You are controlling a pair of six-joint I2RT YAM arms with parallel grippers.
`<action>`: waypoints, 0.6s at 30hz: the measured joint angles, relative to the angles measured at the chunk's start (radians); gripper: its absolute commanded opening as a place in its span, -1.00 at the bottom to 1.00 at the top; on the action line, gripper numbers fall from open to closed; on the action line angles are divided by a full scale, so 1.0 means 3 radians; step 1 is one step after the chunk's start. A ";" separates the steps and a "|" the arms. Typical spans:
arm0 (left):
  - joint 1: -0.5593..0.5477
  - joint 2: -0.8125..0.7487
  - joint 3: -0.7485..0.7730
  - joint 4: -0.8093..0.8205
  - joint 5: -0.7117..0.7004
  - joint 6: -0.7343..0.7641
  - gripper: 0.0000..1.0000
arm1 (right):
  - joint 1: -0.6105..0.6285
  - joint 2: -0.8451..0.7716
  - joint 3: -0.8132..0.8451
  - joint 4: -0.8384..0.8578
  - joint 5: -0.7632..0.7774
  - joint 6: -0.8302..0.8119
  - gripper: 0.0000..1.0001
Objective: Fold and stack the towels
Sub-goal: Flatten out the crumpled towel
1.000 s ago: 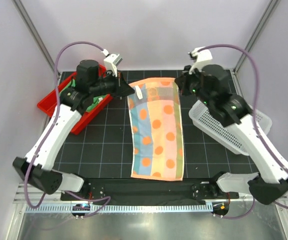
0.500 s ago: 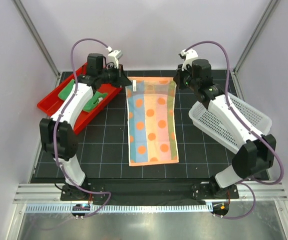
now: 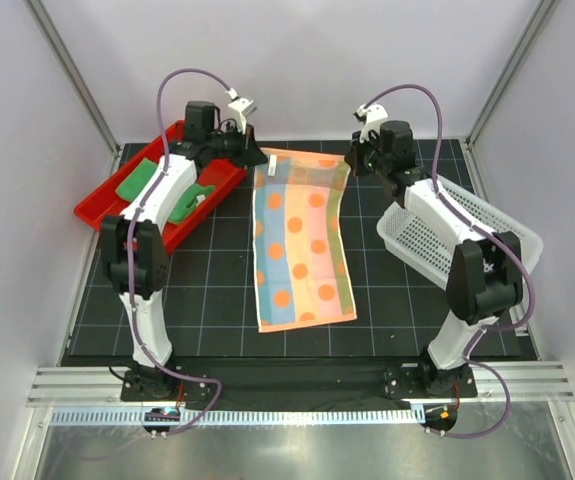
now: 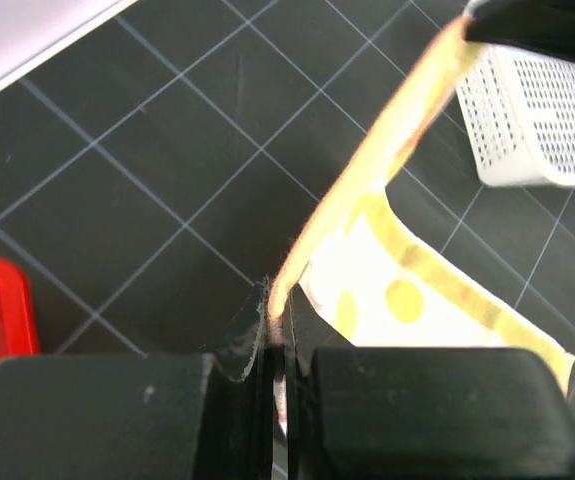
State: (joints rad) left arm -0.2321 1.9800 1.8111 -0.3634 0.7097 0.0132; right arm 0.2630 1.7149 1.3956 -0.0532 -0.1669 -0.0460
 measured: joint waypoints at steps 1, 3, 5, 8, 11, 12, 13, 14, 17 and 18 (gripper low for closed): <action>0.0001 0.0065 0.0050 0.0006 0.0064 0.0067 -1.00 | -0.0038 0.0070 0.0036 0.0019 -0.0051 -0.0006 -0.98; 0.0006 0.0175 0.0098 0.0022 0.0178 0.0175 -1.00 | -0.0100 0.0191 0.0113 0.0029 -0.0139 -0.0022 -0.98; 0.0014 0.0267 0.0130 0.0025 0.0273 0.0256 -1.00 | -0.0139 0.0278 0.0174 0.0041 -0.0221 -0.0057 -0.98; 0.0053 0.0395 0.0165 0.0024 0.0439 0.0354 -1.00 | -0.0182 0.0347 0.0205 0.0053 -0.0375 -0.0112 -0.98; 0.0113 0.0468 0.0181 0.0009 0.0561 0.0443 -1.00 | -0.0212 0.0370 0.0205 0.0058 -0.0579 -0.0156 -0.98; 0.0134 0.0473 0.0181 -0.0018 0.0589 0.0493 -1.00 | -0.0215 0.0371 0.0205 0.0067 -0.0646 -0.0178 -0.98; 0.0150 0.0473 0.0181 -0.0055 0.0621 0.0548 -1.00 | -0.0215 0.0371 0.0203 0.0074 -0.0699 -0.0195 -0.98; 0.0158 0.0473 0.0184 -0.0081 0.0646 0.0601 -1.00 | -0.0214 0.0371 0.0203 0.0076 -0.0754 -0.0210 -0.98; 0.0178 0.0464 0.0196 -0.0240 0.0713 0.0801 -1.00 | -0.0214 0.0370 0.0192 0.0078 -0.0865 -0.0251 -0.98; 0.0179 0.0458 0.0189 -0.0290 0.0729 0.0865 -1.00 | -0.0215 0.0359 0.0165 0.0083 -0.0886 -0.0257 -0.98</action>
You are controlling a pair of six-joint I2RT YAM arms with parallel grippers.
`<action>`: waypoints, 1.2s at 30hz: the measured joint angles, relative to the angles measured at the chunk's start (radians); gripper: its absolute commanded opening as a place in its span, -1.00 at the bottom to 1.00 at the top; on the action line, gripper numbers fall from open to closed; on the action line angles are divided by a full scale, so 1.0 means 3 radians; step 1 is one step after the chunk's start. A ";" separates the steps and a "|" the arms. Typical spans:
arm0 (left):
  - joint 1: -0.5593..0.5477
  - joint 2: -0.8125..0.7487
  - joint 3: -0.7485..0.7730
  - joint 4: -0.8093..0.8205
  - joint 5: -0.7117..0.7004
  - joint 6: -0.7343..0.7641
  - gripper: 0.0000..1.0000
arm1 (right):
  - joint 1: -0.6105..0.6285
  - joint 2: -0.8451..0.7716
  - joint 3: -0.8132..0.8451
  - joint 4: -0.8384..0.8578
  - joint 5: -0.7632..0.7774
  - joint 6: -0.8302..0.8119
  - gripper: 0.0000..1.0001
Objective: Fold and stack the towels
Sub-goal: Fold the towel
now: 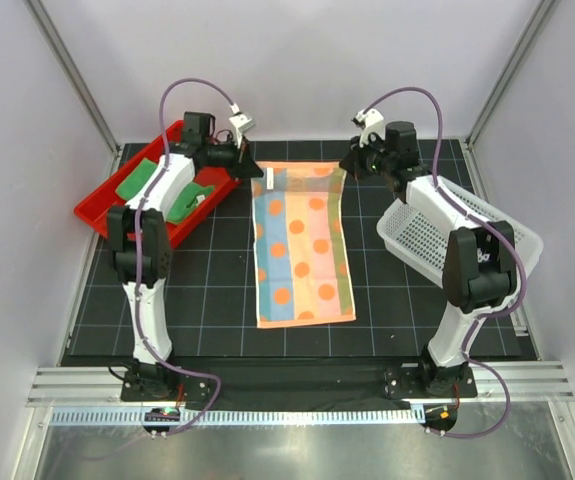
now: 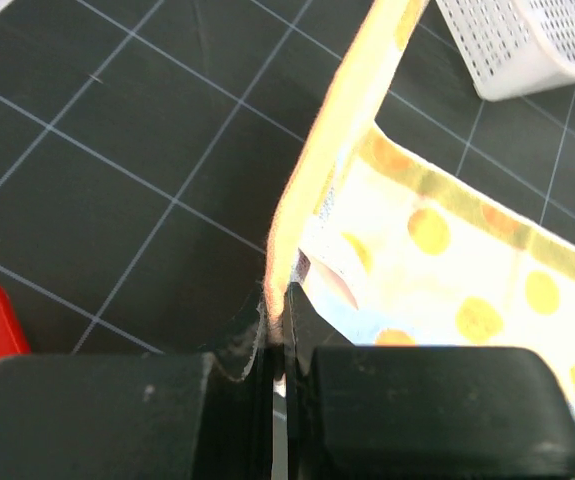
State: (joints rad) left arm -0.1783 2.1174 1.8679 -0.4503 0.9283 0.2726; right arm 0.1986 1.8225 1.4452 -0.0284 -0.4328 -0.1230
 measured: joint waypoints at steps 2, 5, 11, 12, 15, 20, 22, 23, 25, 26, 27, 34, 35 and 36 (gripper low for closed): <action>0.0000 -0.0055 -0.0069 -0.0066 0.0019 0.0106 -1.00 | 0.0000 -0.0055 -0.0112 -0.0006 -0.0027 -0.0009 -0.98; -0.0004 -0.0259 -0.0326 -0.0140 0.0051 0.0219 -1.00 | 0.0001 -0.0216 -0.0364 0.0008 -0.0065 0.0001 -0.98; -0.0048 -0.0838 -0.0931 -0.0192 0.0116 0.0282 -1.00 | 0.0069 -0.0760 -0.0894 -0.0003 -0.0058 0.0097 -0.98; -0.0065 -0.0942 -0.1039 -0.0187 0.0114 0.0278 -1.00 | 0.0088 -0.0910 -0.1020 -0.0005 -0.0034 0.0132 -0.98; -0.0126 -0.1270 -0.1424 -0.0127 0.0106 0.0238 -1.00 | 0.0134 -0.1326 -0.1338 0.0003 0.0018 0.0242 -0.98; -0.0244 -0.1692 -0.2046 -0.0017 0.0061 0.0122 -1.00 | 0.0240 -0.1809 -0.1699 -0.0102 0.0146 0.0345 -0.98; -0.0280 -0.1804 -0.2214 0.0018 0.0017 0.0066 -1.00 | 0.0312 -0.1916 -0.1825 -0.0149 0.0244 0.0387 -0.98; -0.0294 -0.1869 -0.2308 0.0036 -0.0023 0.0039 -1.00 | 0.0346 -0.1982 -0.1920 -0.0169 0.0296 0.0425 -0.98; -0.0328 -0.2013 -0.2497 0.0069 -0.0111 -0.0025 -1.00 | 0.0426 -0.2108 -0.2107 -0.0234 0.0407 0.0526 -0.98; -0.0351 -0.2073 -0.2570 0.0076 -0.0160 -0.0056 -0.99 | 0.0469 -0.2158 -0.2192 -0.0253 0.0470 0.0586 -0.98; -0.0375 -0.2121 -0.2631 0.0092 -0.0206 -0.0100 -0.99 | 0.0515 -0.2201 -0.2269 -0.0270 0.0539 0.0643 -0.98; -0.0544 -0.2454 -0.3206 0.0322 -0.0448 -0.0422 -0.99 | 0.0779 -0.2631 -0.2714 -0.0387 0.0910 0.0987 -0.98; -0.0573 -0.2506 -0.3285 0.0351 -0.0478 -0.0473 -1.00 | 0.0792 -0.2682 -0.2728 -0.0409 0.0951 0.1033 -0.98; -0.0605 -0.2555 -0.3346 0.0370 -0.0504 -0.0533 -1.00 | 0.0797 -0.2728 -0.2733 -0.0429 0.0987 0.1067 -0.98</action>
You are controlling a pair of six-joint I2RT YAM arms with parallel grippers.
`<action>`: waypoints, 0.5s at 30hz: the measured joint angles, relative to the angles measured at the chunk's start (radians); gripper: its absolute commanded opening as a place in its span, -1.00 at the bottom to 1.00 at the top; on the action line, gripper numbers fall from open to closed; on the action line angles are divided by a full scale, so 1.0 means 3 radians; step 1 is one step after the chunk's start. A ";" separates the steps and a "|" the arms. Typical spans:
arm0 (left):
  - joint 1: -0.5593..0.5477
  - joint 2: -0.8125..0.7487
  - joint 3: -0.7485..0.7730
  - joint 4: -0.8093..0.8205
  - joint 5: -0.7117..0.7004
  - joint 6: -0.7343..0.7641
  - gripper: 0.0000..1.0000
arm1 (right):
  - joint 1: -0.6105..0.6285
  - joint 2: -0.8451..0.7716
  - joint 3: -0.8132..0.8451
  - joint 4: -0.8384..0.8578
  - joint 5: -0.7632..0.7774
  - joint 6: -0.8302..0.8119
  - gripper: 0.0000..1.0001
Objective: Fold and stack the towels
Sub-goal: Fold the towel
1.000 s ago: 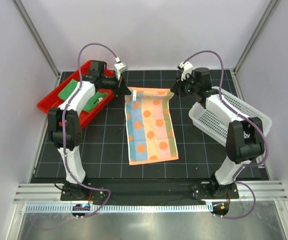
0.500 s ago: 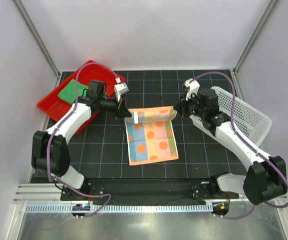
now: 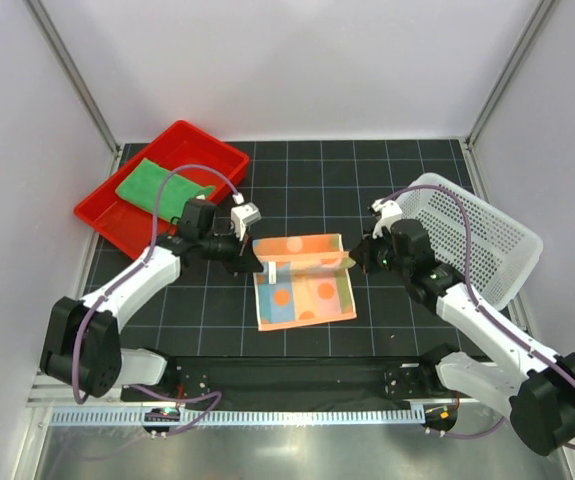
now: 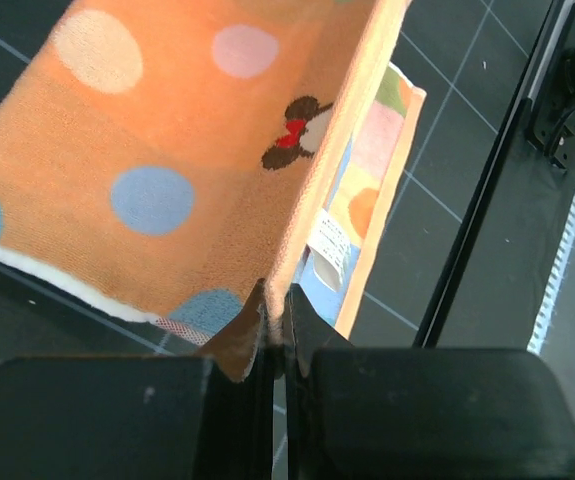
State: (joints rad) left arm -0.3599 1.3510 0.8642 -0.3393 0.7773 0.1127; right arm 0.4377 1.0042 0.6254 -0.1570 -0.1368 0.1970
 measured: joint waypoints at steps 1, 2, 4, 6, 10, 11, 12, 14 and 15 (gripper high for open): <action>-0.0028 -0.0048 -0.0047 0.0024 -0.0024 -0.0045 -1.00 | 0.0000 -0.0041 0.0000 -0.0010 0.0028 0.0034 -0.98; -0.0050 -0.0098 -0.0083 0.0051 -0.0043 -0.0095 -1.00 | 0.0000 -0.0076 0.0000 -0.0013 0.0056 0.0065 -0.98; -0.0074 -0.0184 -0.0130 0.0106 -0.0072 -0.0179 -1.00 | 0.0000 -0.0139 0.0000 -0.0032 0.0083 0.0109 -0.98; -0.0097 -0.0270 -0.0174 0.0161 -0.0112 -0.0248 -1.00 | 0.0000 -0.0177 0.0000 -0.0051 0.0097 0.0153 -0.98; -0.0178 -0.0379 -0.0263 0.0183 -0.0207 -0.0348 -0.99 | 0.0013 -0.0196 -0.0006 -0.0123 0.0120 0.0240 -0.98; -0.0186 -0.0380 -0.0281 0.0183 -0.0210 -0.0383 -0.98 | 0.0019 -0.0202 -0.0015 -0.0146 0.0127 0.0258 -0.98; -0.0191 -0.0380 -0.0289 0.0182 -0.0209 -0.0404 -0.98 | 0.0022 -0.0215 -0.0029 -0.0165 0.0128 0.0284 -0.98; -0.0196 -0.0380 -0.0309 0.0183 -0.0207 -0.0474 -0.99 | 0.0027 -0.0257 -0.0072 -0.0187 0.0127 0.0334 -0.98; -0.0197 -0.0380 -0.0318 0.0183 -0.0207 -0.0515 -0.98 | 0.0029 -0.0281 -0.0094 -0.0191 0.0127 0.0359 -0.98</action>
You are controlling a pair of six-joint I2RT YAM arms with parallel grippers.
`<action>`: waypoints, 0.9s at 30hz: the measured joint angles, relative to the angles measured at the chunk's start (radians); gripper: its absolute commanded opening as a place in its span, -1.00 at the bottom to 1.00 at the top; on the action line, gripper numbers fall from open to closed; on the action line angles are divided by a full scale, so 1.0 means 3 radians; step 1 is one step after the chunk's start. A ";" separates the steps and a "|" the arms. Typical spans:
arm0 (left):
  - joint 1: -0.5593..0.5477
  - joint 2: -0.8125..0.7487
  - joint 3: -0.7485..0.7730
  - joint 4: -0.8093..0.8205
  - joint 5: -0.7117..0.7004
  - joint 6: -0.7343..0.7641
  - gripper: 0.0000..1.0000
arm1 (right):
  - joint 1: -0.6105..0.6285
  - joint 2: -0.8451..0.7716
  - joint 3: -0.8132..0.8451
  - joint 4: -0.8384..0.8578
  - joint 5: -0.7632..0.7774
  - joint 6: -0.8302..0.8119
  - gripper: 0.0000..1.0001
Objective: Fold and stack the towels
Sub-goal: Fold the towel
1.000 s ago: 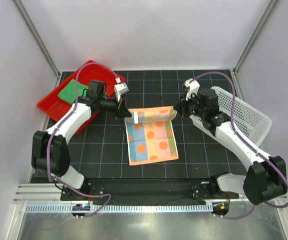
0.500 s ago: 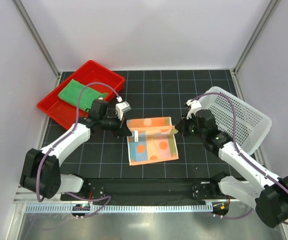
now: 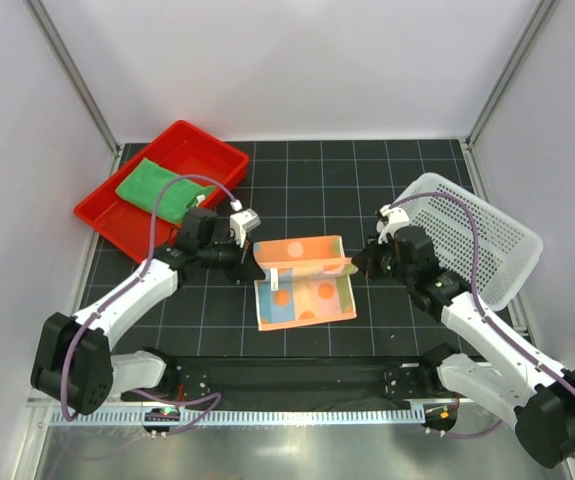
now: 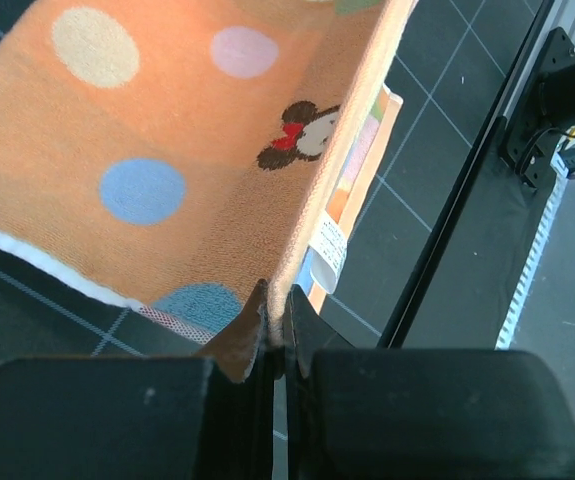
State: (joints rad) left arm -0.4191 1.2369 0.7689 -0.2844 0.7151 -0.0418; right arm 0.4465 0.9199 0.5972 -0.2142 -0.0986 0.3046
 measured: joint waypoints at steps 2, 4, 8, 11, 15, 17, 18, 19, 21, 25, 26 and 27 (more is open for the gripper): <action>-0.0004 0.0001 -0.0015 -0.0004 -0.0006 -0.0047 -0.95 | 0.0005 -0.0037 -0.0023 -0.0018 0.0000 0.0051 -0.98; -0.0014 0.0006 -0.0029 -0.0013 -0.0038 -0.0104 -0.92 | 0.0010 -0.0058 -0.0024 -0.0041 0.0022 0.0090 -0.98; -0.0058 0.0075 -0.0047 -0.0025 -0.0055 -0.0179 -0.91 | 0.0011 -0.0141 -0.0067 -0.0083 0.0060 0.0160 -0.98; -0.0099 0.0151 -0.0047 -0.0061 -0.0053 -0.0202 -0.88 | 0.0011 -0.0196 -0.0156 -0.0093 0.0065 0.0223 -0.98; -0.0111 0.0202 -0.0047 -0.0140 -0.0053 -0.0210 -0.88 | 0.0014 -0.0186 -0.0240 -0.0102 0.0023 0.0319 -0.98; -0.0113 0.0219 -0.0047 -0.0174 -0.0053 -0.0211 -0.86 | 0.0018 -0.0189 -0.0280 -0.0102 0.0011 0.0374 -0.98; -0.0116 0.0228 -0.0047 -0.0188 -0.0053 -0.0212 -0.81 | 0.0020 -0.0197 -0.0304 -0.0102 0.0009 0.0402 -0.98; -0.0118 0.0240 -0.0047 -0.0200 -0.0053 -0.0212 -0.80 | 0.0022 -0.0214 -0.0329 -0.0100 0.0008 0.0423 -0.97; -0.0125 0.0281 -0.0047 -0.0233 -0.0051 -0.0224 -0.72 | 0.0023 -0.0267 -0.0375 -0.0118 0.0015 0.0465 -0.93; -0.0125 0.0348 -0.0047 -0.0360 -0.0066 -0.0262 -0.70 | 0.0011 -0.0301 -0.0401 -0.0219 0.0120 0.0505 -0.81; -0.0125 0.0350 -0.0047 -0.0397 -0.0071 -0.0270 -0.64 | 0.0008 -0.0298 -0.0401 -0.0243 0.0136 0.0518 -0.71; -0.0125 0.0347 -0.0047 -0.0430 -0.0072 -0.0271 -0.62 | 0.0004 -0.0296 -0.0401 -0.0263 0.0140 0.0543 -0.64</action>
State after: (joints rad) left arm -0.4564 1.3411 0.7547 -0.4133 0.6933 -0.1230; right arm 0.4477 0.8310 0.4770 -0.2932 -0.0566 0.4675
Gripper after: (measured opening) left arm 0.160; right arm 0.121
